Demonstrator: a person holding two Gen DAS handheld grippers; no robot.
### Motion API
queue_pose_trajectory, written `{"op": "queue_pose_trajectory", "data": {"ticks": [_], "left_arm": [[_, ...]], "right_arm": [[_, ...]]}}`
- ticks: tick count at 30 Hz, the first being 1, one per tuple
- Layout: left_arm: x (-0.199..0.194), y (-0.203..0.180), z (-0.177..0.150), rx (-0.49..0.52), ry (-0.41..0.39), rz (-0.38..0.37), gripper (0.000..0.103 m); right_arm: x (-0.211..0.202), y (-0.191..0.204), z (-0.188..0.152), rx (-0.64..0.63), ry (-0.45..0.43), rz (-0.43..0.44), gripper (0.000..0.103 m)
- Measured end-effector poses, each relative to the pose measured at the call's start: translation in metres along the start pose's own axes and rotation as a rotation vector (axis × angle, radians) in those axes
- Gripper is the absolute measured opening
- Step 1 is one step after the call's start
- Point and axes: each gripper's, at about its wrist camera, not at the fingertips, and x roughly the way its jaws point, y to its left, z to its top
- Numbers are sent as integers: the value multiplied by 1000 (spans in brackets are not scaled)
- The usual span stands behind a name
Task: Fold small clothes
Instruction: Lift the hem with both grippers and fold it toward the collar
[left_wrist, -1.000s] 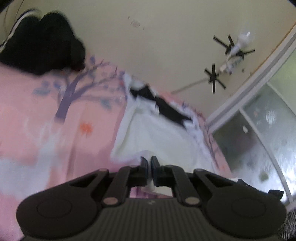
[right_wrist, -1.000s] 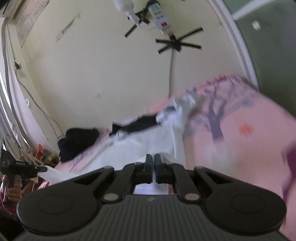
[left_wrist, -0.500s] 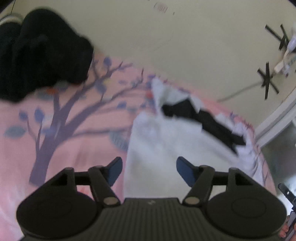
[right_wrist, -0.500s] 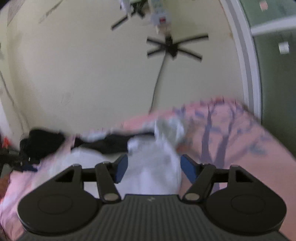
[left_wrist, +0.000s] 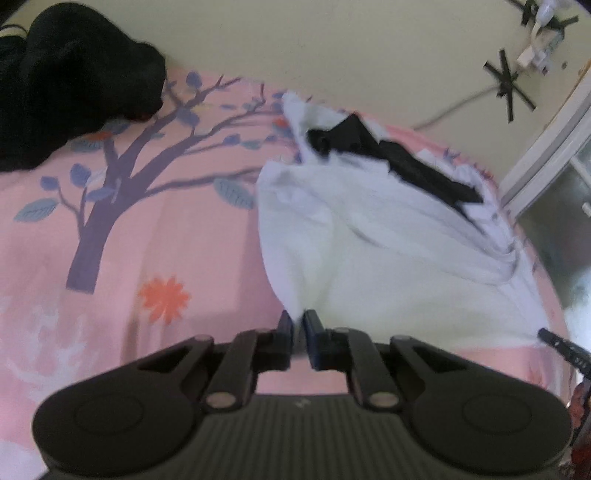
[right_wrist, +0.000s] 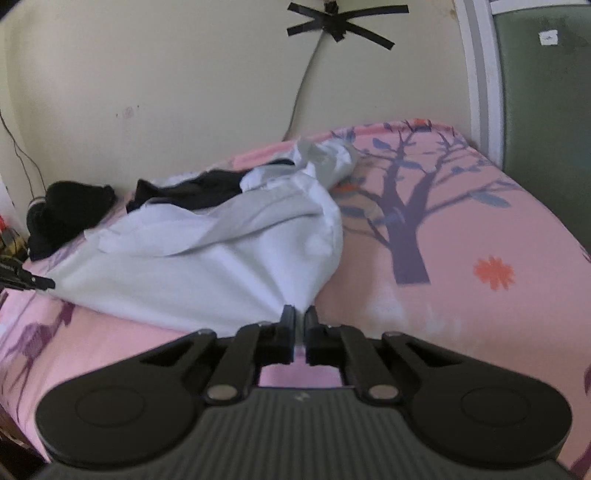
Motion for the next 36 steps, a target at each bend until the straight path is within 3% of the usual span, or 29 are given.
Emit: {"op": "queue_pose_trajectory", "data": {"ticks": [2,4,5,7,10,12,14,16,17,20,22,23,24,25,27,30,31,32,36], "left_arm": [[1,0,3,2,4,7,14],[-6,-2,9,12,-7,60,27],[-16,-5,12,31,-55,93,32],[-31,-10,22,55,-137,101,32],[-27,-27,41,83,-154,7,32],[-3,-45,50,146,-100,-22,31],[30,-60,57,189,-7,-36,29],[63,-70,68,216,68,-66,29],[75,-75,77,229,54,-55,30],[96,-86,112,196,-16,6,31],[90,-81,135,121,-58,-22,32],[80,-79,144,110,-89,-57,34],[68,-78,153,121,-137,-75,38],[60,-80,160,139,-184,-58,48],[54,-83,181,171,-252,17,55],[80,-95,220,186,-205,41,60],[95,-100,232,194,-181,46,66],[110,-104,241,205,-163,62,72],[171,-121,258,242,-106,93,80]], "right_arm": [[-2,-1,3,-11,-3,-30,4],[-12,0,13,-26,-80,-87,49],[-19,1,18,-28,-126,-83,56],[-27,4,34,-21,-170,-26,49],[-2,20,54,-21,-103,117,34],[36,40,60,-54,19,191,24],[78,56,63,-90,133,231,21],[108,66,70,-94,151,237,22],[124,68,82,-75,130,239,22],[156,66,118,-29,42,158,30],[157,57,132,-6,40,140,36],[149,51,138,3,35,176,35],[140,46,142,-6,18,202,39],[130,41,146,-26,-8,204,46],[122,31,158,-56,-61,156,50],[143,11,188,-34,-69,113,53],[153,5,197,-17,-57,117,58],[171,0,207,1,-37,126,60],[239,-4,236,68,66,182,65]]}}
